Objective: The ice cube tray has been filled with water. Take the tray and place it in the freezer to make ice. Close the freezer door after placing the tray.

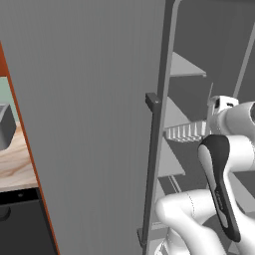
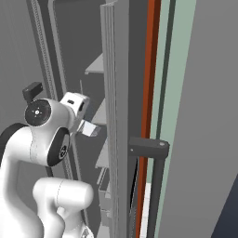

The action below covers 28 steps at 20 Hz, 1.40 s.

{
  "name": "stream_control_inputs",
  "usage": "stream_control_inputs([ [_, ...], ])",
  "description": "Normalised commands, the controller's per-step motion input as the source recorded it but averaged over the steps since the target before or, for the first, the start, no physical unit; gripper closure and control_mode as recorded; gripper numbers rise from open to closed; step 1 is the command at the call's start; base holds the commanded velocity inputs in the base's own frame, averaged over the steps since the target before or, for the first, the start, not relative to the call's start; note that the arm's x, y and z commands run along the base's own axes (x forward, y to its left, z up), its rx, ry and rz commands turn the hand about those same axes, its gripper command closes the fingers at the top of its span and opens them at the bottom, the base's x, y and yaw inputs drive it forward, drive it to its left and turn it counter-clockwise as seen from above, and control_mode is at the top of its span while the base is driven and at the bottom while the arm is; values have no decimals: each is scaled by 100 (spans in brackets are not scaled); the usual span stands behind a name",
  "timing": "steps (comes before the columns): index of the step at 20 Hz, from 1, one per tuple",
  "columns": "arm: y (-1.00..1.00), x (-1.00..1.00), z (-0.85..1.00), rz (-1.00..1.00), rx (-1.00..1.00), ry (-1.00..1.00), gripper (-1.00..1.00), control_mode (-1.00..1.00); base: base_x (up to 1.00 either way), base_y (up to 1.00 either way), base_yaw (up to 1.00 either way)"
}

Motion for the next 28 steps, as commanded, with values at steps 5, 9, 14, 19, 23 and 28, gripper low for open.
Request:
stream_control_inputs([
  [5,0,0,-21,9,-18,-8,100,-100,0,0,0],
  [9,0,0,-6,11,-15,-6,100,-100,0,0,0],
  [14,0,0,-1,11,-14,-6,100,-100,0,0,0],
  [19,0,0,-3,12,-12,-6,100,-100,0,0,0],
  [23,0,0,-6,11,-10,-3,100,-100,0,0,0],
  [28,0,0,-13,11,-10,-4,100,-100,0,0,0],
])
